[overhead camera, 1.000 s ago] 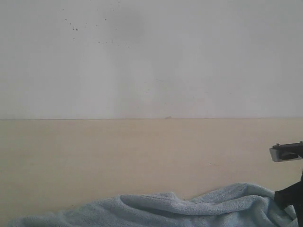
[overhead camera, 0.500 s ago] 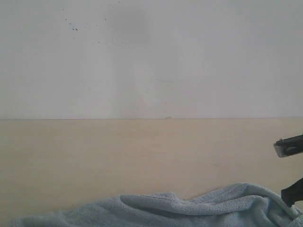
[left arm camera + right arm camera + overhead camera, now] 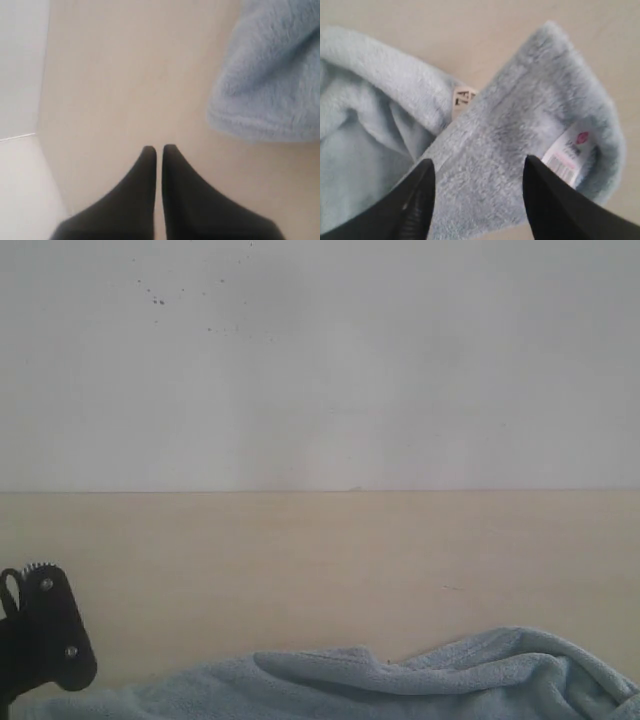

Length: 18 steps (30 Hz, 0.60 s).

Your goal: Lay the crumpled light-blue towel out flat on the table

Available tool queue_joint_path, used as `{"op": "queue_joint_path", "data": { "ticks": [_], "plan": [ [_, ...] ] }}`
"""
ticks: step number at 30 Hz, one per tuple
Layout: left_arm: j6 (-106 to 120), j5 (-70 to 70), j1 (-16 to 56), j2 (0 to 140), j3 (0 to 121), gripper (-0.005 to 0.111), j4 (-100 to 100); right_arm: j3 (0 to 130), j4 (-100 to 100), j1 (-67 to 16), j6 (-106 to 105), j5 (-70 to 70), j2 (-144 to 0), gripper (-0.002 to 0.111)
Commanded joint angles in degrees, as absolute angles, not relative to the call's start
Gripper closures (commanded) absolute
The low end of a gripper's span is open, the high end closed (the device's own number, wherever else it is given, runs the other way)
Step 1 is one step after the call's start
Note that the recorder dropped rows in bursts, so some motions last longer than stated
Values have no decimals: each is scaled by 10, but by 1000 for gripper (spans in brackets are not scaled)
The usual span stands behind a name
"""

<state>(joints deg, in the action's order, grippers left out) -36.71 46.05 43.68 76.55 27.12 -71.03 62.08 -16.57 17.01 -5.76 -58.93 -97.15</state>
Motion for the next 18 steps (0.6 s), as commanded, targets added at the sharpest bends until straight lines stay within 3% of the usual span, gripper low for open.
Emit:
{"op": "queue_joint_path", "data": {
  "ticks": [1,3,5,6,7,8,10,13,18],
  "plan": [
    [-411,325,436,758,287,103,-631,629,-187,231,-75,-559,-967,57],
    [-354,215,436,758,285,101,-503,629,-180,235,-78,-541,-981,57],
    [-151,169,436,758,278,79,-322,629,-189,235,-97,-538,-1002,57],
    [0,172,436,758,274,56,-224,629,-189,235,-102,-530,-1014,57],
    [45,172,436,758,272,47,-191,629,-189,235,-102,-522,-1019,57],
    [114,162,436,758,272,29,-127,629,-193,235,-102,-510,-1022,57],
    [198,161,446,758,271,28,-113,629,-215,235,-107,-505,-1022,57],
    [430,193,460,758,241,41,-113,629,-280,235,-139,-508,-1022,57],
    [481,75,459,758,189,36,-104,629,-391,235,-219,-532,-1022,57]
  ]
}}
